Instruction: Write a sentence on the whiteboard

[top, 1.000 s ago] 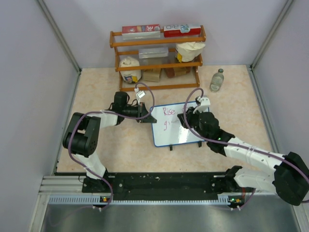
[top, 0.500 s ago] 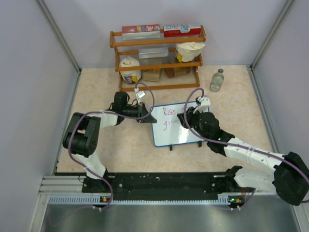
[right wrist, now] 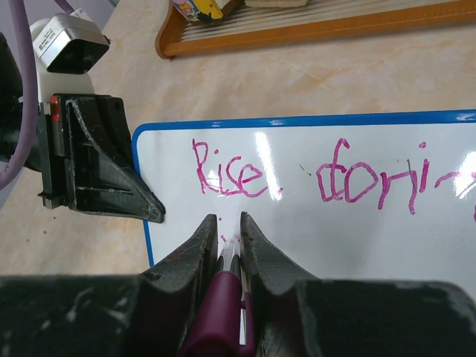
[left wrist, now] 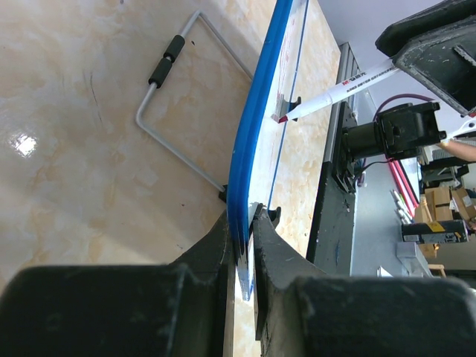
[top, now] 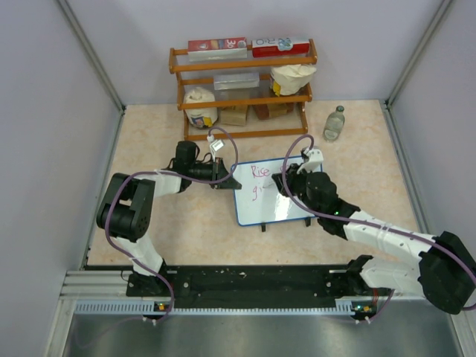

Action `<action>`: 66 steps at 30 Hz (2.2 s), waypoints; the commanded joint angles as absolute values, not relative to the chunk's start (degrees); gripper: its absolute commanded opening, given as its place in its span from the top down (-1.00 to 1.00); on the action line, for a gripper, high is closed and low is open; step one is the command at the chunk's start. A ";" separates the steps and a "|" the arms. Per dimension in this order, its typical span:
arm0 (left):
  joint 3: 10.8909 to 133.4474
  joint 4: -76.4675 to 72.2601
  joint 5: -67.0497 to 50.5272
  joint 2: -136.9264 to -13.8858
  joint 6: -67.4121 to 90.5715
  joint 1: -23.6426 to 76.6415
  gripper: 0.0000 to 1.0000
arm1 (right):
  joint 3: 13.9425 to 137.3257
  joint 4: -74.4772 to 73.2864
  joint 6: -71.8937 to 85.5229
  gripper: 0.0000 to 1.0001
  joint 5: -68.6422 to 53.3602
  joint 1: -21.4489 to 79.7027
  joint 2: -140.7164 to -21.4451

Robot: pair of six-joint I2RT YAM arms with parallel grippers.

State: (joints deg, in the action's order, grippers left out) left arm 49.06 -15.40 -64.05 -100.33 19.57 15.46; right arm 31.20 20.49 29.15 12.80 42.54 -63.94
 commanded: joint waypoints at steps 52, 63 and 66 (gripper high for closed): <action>47.02 -13.45 -57.92 -100.63 15.12 16.08 1.00 | 32.25 19.34 28.65 1.00 16.26 40.34 -61.79; 47.02 -13.45 -58.01 -100.63 15.12 16.08 1.00 | 34.80 19.42 28.30 1.00 15.82 39.90 -63.19; 47.11 -13.36 -58.01 -100.63 15.12 16.08 1.00 | 35.07 19.16 28.21 1.00 14.68 39.90 -63.11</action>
State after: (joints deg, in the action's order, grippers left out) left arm 49.06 -15.42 -64.07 -100.33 19.57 15.46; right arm 32.18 18.50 29.52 14.31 40.60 -62.67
